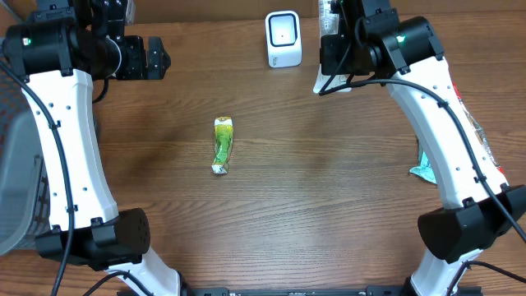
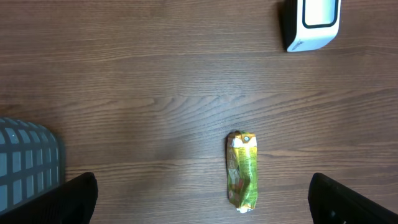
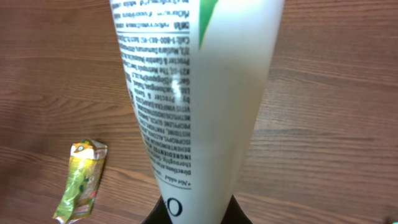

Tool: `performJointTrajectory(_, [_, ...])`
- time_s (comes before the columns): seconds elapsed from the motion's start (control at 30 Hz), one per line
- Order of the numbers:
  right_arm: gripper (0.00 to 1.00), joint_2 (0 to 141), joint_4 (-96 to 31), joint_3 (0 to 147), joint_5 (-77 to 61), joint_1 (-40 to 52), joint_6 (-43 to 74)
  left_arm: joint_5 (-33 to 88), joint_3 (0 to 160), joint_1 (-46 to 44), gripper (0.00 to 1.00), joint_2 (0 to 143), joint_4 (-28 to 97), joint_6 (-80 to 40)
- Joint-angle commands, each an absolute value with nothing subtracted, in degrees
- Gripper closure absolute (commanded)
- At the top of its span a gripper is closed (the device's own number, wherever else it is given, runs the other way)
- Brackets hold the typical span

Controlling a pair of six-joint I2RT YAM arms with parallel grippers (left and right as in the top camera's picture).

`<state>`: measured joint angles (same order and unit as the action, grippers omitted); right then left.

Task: Scan the item barcode
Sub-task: 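Lift the white tube and hold it in front of the scanner, then carry the white tube away from the scanner toward the right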

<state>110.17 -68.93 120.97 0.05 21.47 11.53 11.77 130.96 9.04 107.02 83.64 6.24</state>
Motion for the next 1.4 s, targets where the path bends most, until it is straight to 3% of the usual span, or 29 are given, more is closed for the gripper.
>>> performJointTrajectory(0.0, [0.96,109.3,-67.2,122.3,-3.3,22.2,9.4,11.8,131.3,9.0,0.01,106.5,83.6,7.3])
performJointTrajectory(0.4, [0.96,109.2,-62.2,123.2,-37.4,20.6,7.1,11.8,131.3,8.8,0.01,106.5,83.6,7.3])
performJointTrajectory(0.53, [0.96,109.2,-61.8,123.9,-38.5,19.6,7.4,11.8,131.3,8.8,0.00,106.5,83.6,7.3])
performJointTrajectory(0.63, [0.96,109.3,-63.4,123.9,-27.8,19.8,7.4,11.8,131.3,8.7,0.00,106.5,83.6,7.3])
performJointTrajectory(0.8, [0.96,110.2,-63.3,123.9,5.9,25.8,7.2,11.8,131.3,8.7,0.00,106.5,83.6,7.3])
performJointTrajectory(0.97, [0.96,115.2,-54.5,123.8,37.1,31.7,5.2,11.8,131.3,8.7,0.01,106.5,83.6,7.3])
performJointTrajectory(1.37, [0.96,132.1,-25.8,123.8,53.9,30.0,-36.7,11.8,131.3,8.7,0.00,106.5,83.6,7.3])
